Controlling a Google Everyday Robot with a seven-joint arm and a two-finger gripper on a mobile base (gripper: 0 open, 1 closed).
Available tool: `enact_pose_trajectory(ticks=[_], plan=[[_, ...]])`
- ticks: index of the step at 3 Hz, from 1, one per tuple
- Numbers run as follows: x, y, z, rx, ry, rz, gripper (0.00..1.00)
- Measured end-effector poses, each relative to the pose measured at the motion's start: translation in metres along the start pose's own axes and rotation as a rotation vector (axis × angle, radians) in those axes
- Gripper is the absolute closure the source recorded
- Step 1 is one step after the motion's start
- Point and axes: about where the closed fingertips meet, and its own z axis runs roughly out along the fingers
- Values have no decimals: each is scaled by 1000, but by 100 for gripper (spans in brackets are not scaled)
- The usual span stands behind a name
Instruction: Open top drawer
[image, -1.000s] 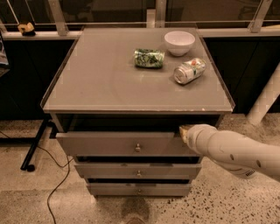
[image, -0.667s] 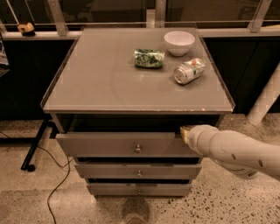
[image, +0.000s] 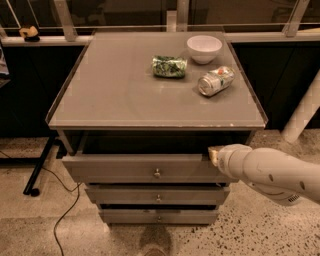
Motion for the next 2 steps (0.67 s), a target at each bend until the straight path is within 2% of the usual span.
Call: enact_pose_trajectory(ticks=[1,2], plan=[[0,0,0,0,0,0,100],[-26,6,7,-1,-45,-18,100]])
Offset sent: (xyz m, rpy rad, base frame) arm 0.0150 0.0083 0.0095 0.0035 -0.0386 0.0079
